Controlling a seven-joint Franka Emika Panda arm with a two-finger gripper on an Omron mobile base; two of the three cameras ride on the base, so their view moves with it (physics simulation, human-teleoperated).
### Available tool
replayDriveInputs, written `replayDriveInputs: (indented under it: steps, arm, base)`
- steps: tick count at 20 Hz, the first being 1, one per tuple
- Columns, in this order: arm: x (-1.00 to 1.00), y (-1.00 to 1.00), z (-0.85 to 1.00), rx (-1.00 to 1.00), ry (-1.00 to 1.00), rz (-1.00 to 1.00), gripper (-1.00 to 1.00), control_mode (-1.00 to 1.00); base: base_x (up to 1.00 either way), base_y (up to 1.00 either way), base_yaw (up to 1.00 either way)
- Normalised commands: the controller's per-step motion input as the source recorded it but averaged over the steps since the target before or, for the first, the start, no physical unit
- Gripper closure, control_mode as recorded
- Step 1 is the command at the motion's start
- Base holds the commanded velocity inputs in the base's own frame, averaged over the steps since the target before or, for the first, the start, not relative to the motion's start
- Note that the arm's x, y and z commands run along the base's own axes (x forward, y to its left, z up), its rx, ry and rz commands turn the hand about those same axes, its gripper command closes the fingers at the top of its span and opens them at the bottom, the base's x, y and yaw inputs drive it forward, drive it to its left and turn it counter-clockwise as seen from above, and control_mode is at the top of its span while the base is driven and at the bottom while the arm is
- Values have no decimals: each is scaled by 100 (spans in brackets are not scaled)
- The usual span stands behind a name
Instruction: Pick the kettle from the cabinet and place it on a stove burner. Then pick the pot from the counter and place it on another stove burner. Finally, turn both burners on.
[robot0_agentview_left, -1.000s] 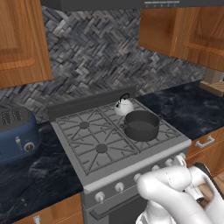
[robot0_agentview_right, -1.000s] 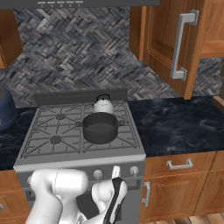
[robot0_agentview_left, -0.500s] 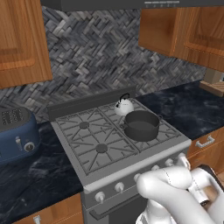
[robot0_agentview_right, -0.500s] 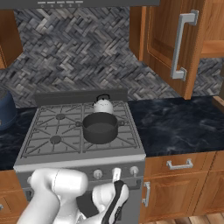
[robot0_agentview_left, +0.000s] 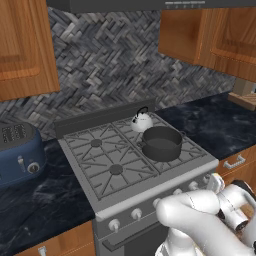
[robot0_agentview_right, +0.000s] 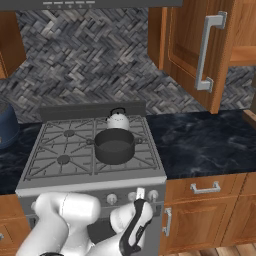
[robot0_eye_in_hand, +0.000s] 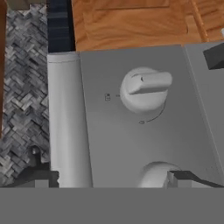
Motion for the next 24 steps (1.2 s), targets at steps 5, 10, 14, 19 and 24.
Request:
replayDriveInputs:
  steps: [5, 10, 14, 19, 24]
  arm:
    - [-10, -22, 14, 1, 3, 1, -100, -100]
    - [-20, -20, 4, 4, 0, 1, -100, -100]
    - [-8, -22, 0, 12, 3, 0, -100, -100]
    - [0, -24, -2, 37, 0, 0, -100, -100]
    - [-1, -27, -6, 44, 0, 2, -100, -100]
  base:
    - [0, 0, 0]
    - [0, 0, 0]
    - [0, 0, 0]
    - [0, 0, 0]
    - [0, 0, 0]
